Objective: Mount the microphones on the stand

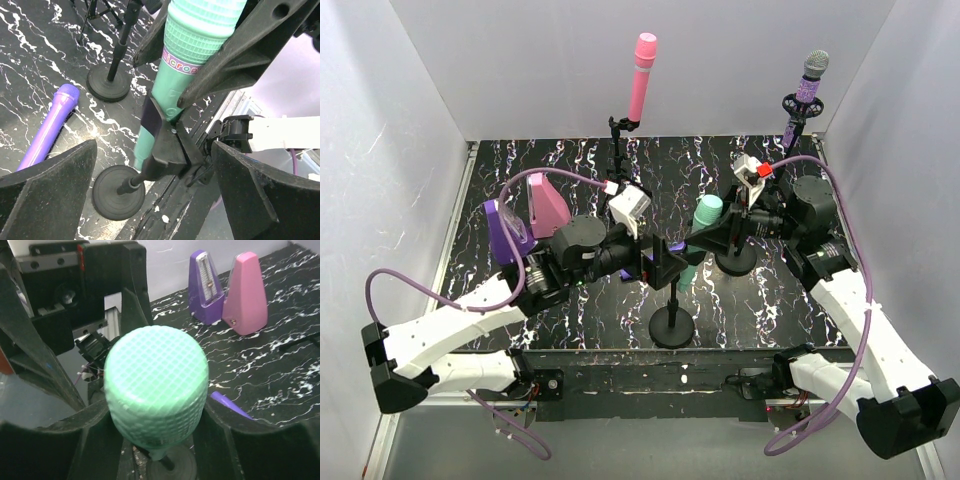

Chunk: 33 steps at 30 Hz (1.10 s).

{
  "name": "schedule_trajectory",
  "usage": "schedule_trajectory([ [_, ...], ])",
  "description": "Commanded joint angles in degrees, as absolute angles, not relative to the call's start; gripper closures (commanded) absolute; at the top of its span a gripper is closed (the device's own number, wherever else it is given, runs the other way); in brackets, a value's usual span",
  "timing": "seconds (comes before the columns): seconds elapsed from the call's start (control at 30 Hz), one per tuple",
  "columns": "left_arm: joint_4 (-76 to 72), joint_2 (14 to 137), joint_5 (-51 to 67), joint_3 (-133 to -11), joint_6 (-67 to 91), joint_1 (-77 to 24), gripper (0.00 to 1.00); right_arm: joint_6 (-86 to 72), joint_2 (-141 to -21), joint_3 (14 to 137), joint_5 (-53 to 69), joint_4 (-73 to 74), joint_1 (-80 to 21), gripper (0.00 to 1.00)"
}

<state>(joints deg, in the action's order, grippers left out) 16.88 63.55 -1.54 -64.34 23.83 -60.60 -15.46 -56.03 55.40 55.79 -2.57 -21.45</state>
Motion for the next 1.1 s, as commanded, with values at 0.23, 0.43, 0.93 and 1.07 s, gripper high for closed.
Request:
schedule_trajectory([
  [0.23, 10.8, 47.0, 0.0, -53.9, 17.3, -60.6, 0.02, -12.0, -53.6, 57.6, 60.6, 2.8, -19.1, 0.18],
  [0.43, 6.2, 46.7, 11.3, -45.0, 12.2, -60.6, 0.02, -9.1, -52.6, 57.5, 66.0, 4.1, -17.0, 0.14],
  [0.93, -26.5, 58.9, 6.5, -30.6, 2.9, -64.7, 0.04, -8.5, -51.9, 55.3, 71.5, 2.4, -14.2, 0.13],
  [1.07, -34.1, 62.3, 1.8, -28.2, 1.4, -66.7, 0.13, -8.9, -51.9, 54.8, 71.4, 1.8, -14.2, 0.13],
])
